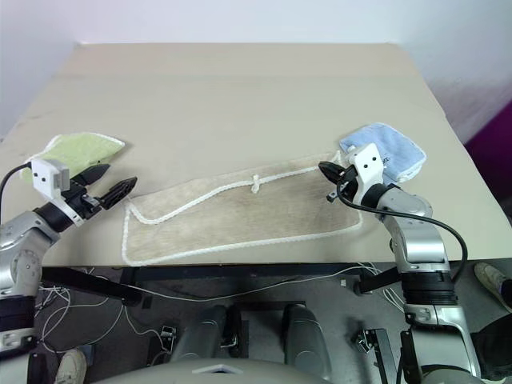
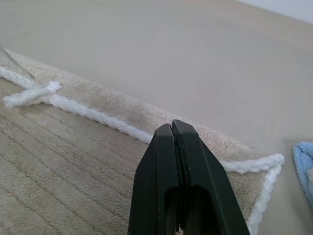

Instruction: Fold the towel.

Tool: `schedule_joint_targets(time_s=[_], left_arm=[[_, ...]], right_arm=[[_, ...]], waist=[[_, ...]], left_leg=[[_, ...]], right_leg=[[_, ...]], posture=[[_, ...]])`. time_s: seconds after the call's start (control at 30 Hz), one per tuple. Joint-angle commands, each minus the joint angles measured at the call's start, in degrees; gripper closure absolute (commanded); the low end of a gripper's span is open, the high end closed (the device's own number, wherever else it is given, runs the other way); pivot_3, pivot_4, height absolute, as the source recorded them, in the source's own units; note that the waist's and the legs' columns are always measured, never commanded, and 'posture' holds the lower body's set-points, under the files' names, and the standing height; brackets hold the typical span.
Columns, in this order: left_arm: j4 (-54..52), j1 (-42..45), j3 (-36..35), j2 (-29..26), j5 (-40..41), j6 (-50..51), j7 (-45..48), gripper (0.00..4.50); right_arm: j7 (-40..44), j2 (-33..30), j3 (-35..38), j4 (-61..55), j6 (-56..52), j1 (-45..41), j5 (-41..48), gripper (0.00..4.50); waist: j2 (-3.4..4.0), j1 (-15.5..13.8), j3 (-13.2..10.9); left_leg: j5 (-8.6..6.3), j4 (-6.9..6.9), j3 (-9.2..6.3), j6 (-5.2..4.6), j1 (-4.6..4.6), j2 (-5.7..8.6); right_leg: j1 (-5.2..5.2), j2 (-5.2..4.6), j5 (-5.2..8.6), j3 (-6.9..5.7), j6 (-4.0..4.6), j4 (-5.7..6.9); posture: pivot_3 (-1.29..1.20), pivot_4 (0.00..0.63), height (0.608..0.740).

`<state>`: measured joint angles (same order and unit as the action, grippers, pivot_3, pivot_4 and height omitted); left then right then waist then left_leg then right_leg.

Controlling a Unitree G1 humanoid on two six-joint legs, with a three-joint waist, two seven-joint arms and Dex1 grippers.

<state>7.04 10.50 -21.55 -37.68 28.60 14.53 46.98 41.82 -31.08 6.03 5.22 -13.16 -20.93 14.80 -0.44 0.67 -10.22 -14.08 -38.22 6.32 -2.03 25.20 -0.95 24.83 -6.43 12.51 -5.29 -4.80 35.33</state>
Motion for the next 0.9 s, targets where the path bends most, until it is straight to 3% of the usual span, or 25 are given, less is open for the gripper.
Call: schedule_joint_targets(time_s=[0.03,0.3,0.43,0.67,0.9], left_arm=[[-2.1,0.3,-0.8,-1.1,0.0,-0.2,-0.2,0.04],[-1.4,1.1,-0.5,-1.0,-0.6,-0.5,-0.3,0.04],[-1.9,1.1,-0.3,-0.8,-0.7,-0.4,-0.6,0.0],[-1.4,0.8,0.2,-1.1,-1.7,-1.6,-0.5,0.0],[-3.2,-3.3,2.5,-8.5,-6.0,-8.3,9.9,0.0]], right_arm=[[-0.7,0.4,0.8,-1.2,1.4,0.1,0.4,4.5],[0.4,0.2,1.9,-1.3,-0.5,-1.0,2.7,4.5],[2.1,-0.8,2.1,-0.8,-1.2,-1.3,3.9,3.61],[-1.3,-0.9,1.9,2.0,2.5,-2.2,0.1,1.18],[-0.4,-0.1,-0.1,5.3,4.8,-4.3,-1.1,1.18]], waist=[[0.0,0.0,0.0],[0.0,0.0,0.0],[0.0,0.0,0.0],[0.0,0.0,0.0],[0.01,0.3,0.0]], left_leg=[[0.0,0.0,0.0,0.0,0.0,0.0],[0.0,0.0,0.0,0.0,0.0,0.0],[0.0,0.0,0.0,0.0,0.0,0.0],[0.0,0.0,0.01,0.0,0.0,0.0],[0.0,0.02,0.03,0.01,-0.01,-0.01]], right_leg=[[0.0,0.0,0.0,0.0,0.0,0.0],[0.0,0.0,0.0,0.0,0.0,0.0],[0.0,0.0,0.0,0.0,0.0,0.0],[0.0,0.0,0.0,0.0,0.0,0.0],[0.03,0.02,0.01,0.0,0.01,0.0]], posture=[[0.0,0.15,0.74],[0.0,0.15,0.74],[0.0,0.15,0.74],[0.0,0.15,0.74],[0.0,0.15,0.74]])
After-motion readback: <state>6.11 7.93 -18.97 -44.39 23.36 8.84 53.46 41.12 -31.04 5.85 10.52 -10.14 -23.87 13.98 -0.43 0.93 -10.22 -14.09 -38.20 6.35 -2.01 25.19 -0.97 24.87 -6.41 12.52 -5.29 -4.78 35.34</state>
